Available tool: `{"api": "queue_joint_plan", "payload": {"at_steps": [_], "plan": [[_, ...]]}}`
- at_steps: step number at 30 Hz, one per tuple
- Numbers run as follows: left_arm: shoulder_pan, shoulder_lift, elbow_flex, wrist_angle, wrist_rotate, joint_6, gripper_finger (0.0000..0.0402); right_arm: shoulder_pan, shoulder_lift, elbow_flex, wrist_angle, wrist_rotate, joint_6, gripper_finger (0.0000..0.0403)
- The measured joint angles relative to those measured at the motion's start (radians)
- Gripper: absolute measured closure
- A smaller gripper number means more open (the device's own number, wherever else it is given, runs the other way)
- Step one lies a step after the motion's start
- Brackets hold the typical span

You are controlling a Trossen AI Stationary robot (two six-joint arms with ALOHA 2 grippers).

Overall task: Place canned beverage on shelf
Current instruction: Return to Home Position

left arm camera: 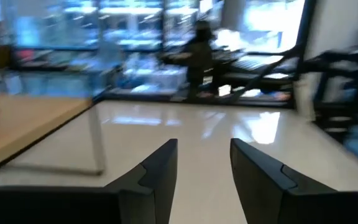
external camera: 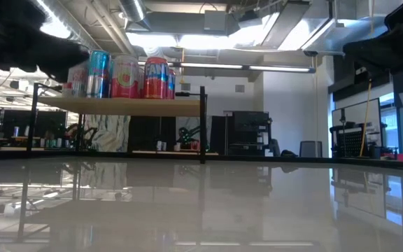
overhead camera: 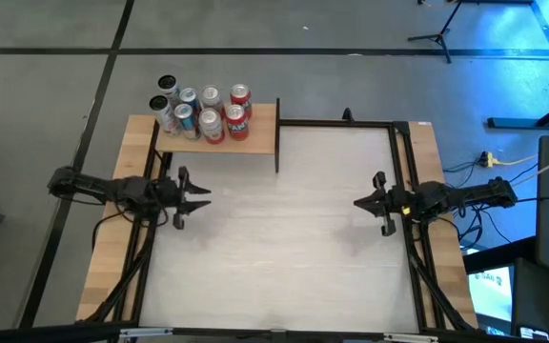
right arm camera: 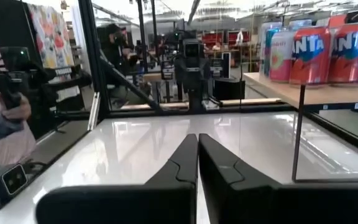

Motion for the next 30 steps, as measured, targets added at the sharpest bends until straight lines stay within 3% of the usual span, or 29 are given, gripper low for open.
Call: {"api": "queue_joint_plan", "payload": {"at_steps": [4, 30], "plan": [[0.000, -0.048, 0.000, -0.014, 0.101, 0.029, 0.0262, 0.000, 0.002, 0.000, -0.029, 0.000, 0.000, 0.0393], [0.043, -0.040, 0.000, -0.012, 0.083, 0.032, 0.0262, 0.000, 0.002, 0.000, -0.070, -0.002, 0.000, 0.0393]]}}
